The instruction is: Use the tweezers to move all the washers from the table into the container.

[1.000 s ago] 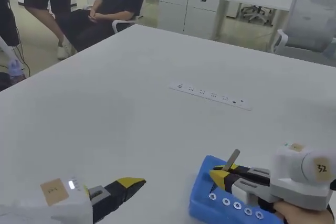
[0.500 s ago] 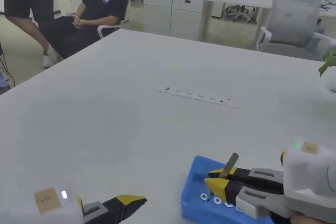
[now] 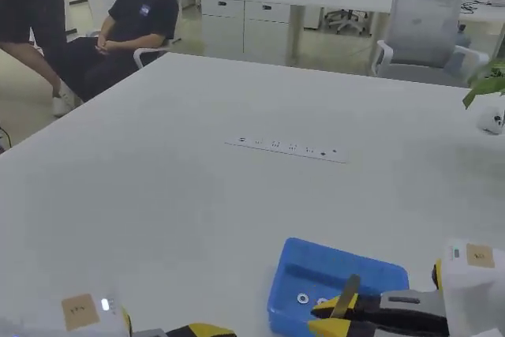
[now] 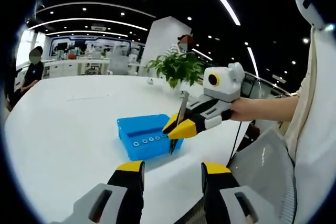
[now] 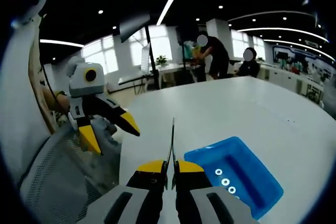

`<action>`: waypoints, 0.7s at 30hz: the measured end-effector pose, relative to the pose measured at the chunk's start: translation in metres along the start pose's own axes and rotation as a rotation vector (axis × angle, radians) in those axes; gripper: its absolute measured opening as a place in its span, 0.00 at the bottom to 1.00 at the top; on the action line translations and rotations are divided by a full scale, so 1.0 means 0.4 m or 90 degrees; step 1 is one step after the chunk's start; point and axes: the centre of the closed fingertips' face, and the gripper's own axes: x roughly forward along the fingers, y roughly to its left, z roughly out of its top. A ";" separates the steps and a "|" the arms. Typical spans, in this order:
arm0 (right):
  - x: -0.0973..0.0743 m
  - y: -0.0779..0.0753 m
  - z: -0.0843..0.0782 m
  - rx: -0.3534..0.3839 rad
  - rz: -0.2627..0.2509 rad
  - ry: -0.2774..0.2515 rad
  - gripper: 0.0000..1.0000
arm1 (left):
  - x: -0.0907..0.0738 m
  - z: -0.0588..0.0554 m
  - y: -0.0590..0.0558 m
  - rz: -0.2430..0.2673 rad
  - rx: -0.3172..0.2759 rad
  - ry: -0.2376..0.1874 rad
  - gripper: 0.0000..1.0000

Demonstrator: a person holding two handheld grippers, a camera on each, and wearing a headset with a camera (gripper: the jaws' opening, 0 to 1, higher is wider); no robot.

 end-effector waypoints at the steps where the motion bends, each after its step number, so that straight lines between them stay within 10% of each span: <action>1: -0.001 0.007 -0.008 0.003 0.006 0.007 0.04 | 0.001 -0.007 -0.004 -0.007 0.019 0.015 0.41; 15: -0.004 0.134 -0.121 -0.055 0.124 0.127 0.03 | 0.043 0.062 -0.110 -0.161 0.044 0.021 0.28; 21: 0.000 0.165 -0.139 -0.085 0.153 0.149 0.03 | 0.050 0.038 -0.147 -0.216 0.140 0.066 0.17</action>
